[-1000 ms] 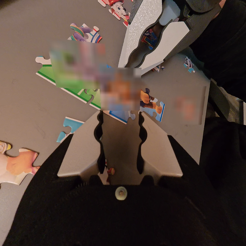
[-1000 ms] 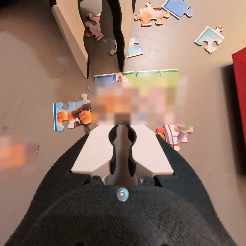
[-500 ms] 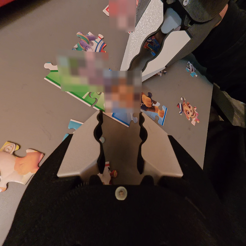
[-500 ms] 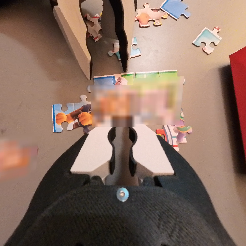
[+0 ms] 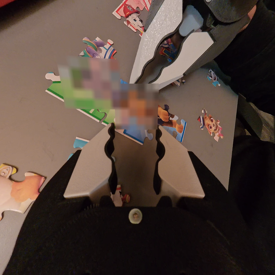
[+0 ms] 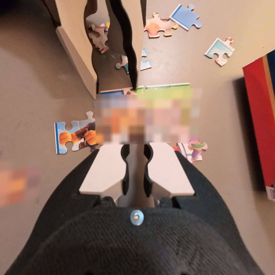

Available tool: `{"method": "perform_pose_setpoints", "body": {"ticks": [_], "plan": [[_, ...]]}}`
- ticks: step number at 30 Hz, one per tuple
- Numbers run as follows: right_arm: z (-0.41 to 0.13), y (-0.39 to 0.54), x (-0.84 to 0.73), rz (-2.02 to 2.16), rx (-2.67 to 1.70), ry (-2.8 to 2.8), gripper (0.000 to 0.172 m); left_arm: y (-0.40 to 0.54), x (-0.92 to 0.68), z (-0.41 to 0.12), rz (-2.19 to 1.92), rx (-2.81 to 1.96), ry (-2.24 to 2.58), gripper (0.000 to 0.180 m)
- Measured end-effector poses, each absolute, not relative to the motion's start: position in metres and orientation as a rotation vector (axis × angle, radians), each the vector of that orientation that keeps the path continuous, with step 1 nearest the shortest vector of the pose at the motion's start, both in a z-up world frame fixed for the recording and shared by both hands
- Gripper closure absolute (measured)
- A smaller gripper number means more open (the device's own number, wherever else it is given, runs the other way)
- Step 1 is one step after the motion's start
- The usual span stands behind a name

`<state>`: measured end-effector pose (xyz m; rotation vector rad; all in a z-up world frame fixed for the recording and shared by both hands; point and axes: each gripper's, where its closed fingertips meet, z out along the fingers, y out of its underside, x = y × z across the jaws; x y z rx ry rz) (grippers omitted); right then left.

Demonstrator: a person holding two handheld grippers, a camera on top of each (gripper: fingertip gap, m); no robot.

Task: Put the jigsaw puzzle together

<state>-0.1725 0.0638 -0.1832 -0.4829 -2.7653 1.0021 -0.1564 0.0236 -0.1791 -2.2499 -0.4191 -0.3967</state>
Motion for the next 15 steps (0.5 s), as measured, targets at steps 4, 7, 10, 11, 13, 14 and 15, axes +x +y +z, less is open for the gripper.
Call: {"method": "perform_pose_setpoints", "body": {"ticks": [4,7,10,11,13,14,15], "plan": [[-0.177,0.068,-0.192,0.984,-0.553,-2.686,0.172,0.024,-0.157,-0.179,-0.391,-2.247,-0.421,0.127],[-0.182,0.067,-0.196,0.983,-0.598,-2.703,0.172,0.025,-0.158,-0.179,-0.383,-2.246,-0.422,0.128],[-0.189,0.068,-0.197,0.965,-0.618,-2.711,0.172,0.026,-0.158,-0.179,-0.373,-2.248,-0.417,0.127],[-0.189,0.068,-0.198,0.97,-0.626,-2.703,0.172,0.026,-0.158,-0.179,-0.371,-2.248,-0.415,0.128],[-0.189,0.069,-0.198,0.956,-0.643,-2.701,0.172,0.026,-0.158,-0.179,-0.369,-2.249,-0.41,0.127],[-0.189,0.069,-0.199,0.949,-0.647,-2.7,0.172,0.026,-0.157,-0.179,-0.369,-2.249,-0.406,0.127],[-0.189,0.069,-0.199,0.937,-0.648,-2.699,0.172,0.026,-0.157,-0.178,-0.367,-2.245,-0.404,0.127]]}}
